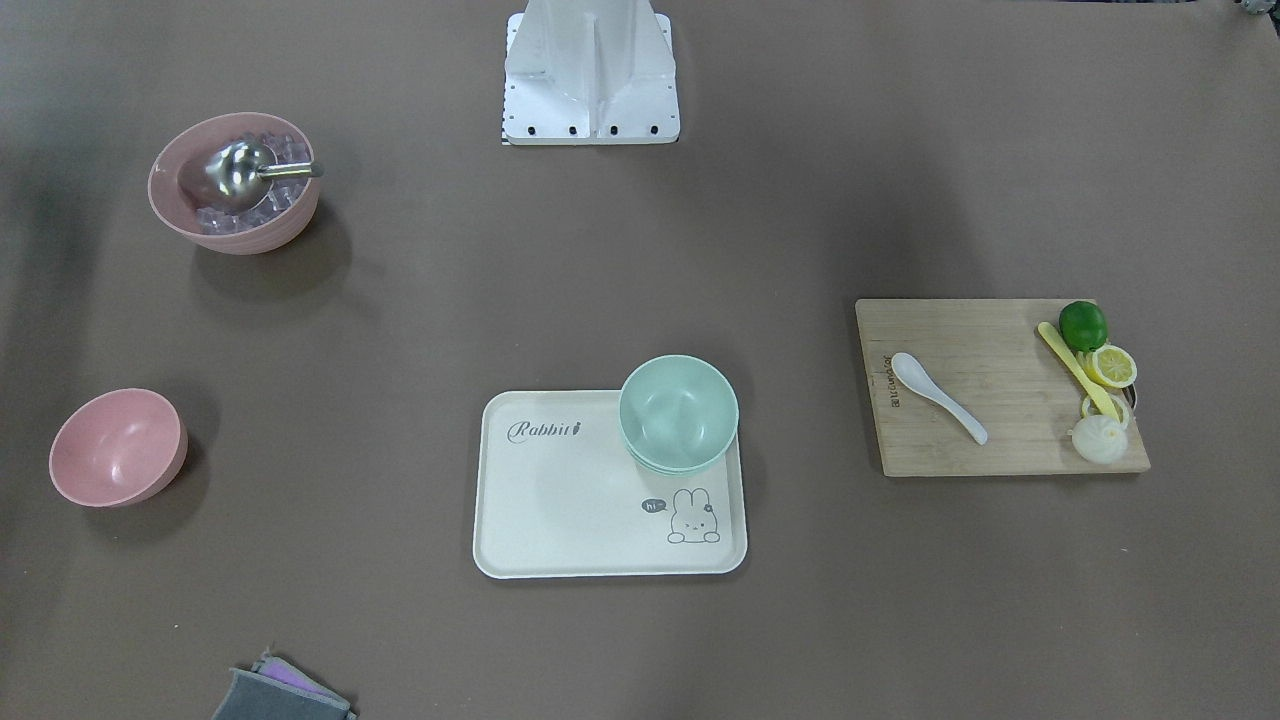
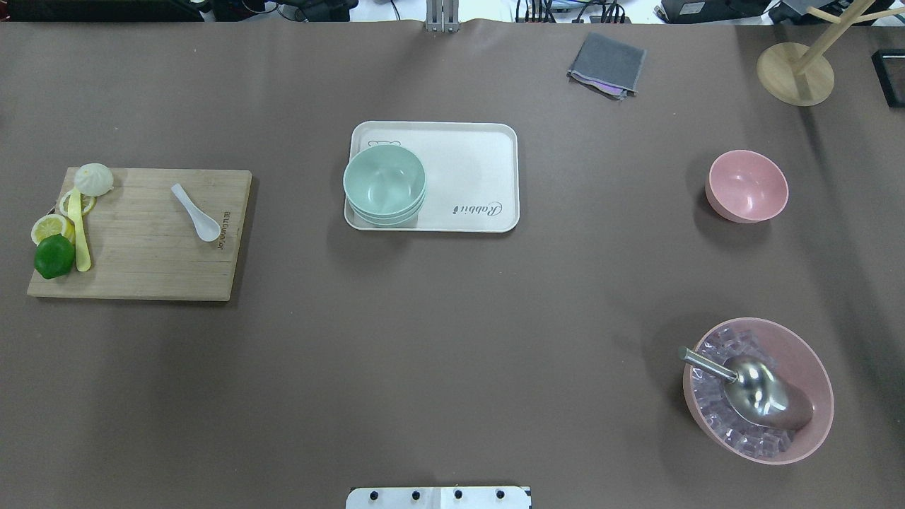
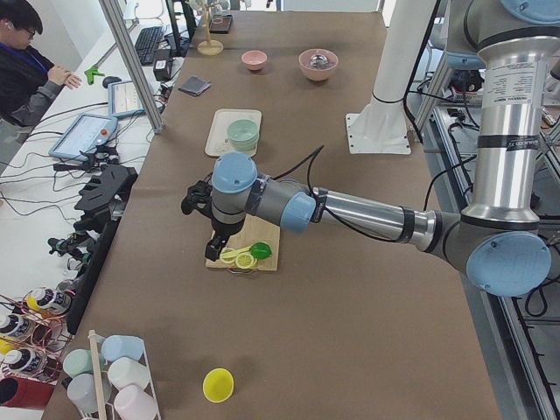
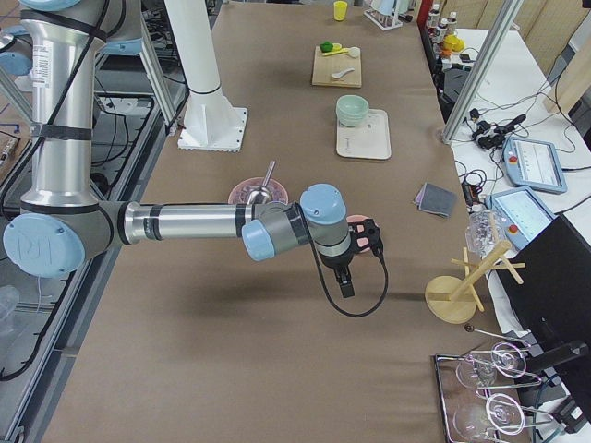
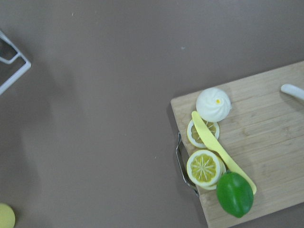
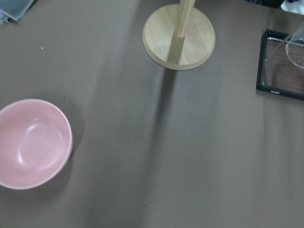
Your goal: Stack pink bowl on green and place spoon
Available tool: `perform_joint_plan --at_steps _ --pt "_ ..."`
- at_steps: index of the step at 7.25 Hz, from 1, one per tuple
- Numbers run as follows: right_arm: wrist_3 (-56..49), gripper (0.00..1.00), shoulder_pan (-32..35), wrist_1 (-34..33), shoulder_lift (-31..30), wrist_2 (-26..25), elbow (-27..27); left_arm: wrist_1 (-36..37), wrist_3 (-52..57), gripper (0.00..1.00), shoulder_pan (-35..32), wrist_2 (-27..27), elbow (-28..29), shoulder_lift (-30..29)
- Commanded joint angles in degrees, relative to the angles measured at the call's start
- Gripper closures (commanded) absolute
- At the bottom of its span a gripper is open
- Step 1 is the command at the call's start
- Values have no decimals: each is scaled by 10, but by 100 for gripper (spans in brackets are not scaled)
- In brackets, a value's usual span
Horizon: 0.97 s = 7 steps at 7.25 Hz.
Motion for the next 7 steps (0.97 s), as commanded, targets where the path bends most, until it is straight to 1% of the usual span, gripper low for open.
perform_joint_plan --at_steps 1,2,3,4,5,6,7 --pt "40 0 -6 32 23 13 -2 -83 -8 2 0 0 23 -9" --pt "39 0 -17 52 22 13 -9 -140 -7 2 0 -1 46 -2" --pt "42 0 -40 54 24 13 -14 -166 -75 2 1 0 59 -8" --pt "56 0 -57 54 28 11 -25 -168 -193 2 21 -2 59 -10" --pt "92 0 -70 54 29 9 -30 -173 -310 2 57 2 57 -10" --pt "151 0 -97 54 29 7 -30 -181 -377 2 86 9 55 -10" --pt "212 0 -133 55 30 -18 -30 -196 -430 2 110 45 52 -11"
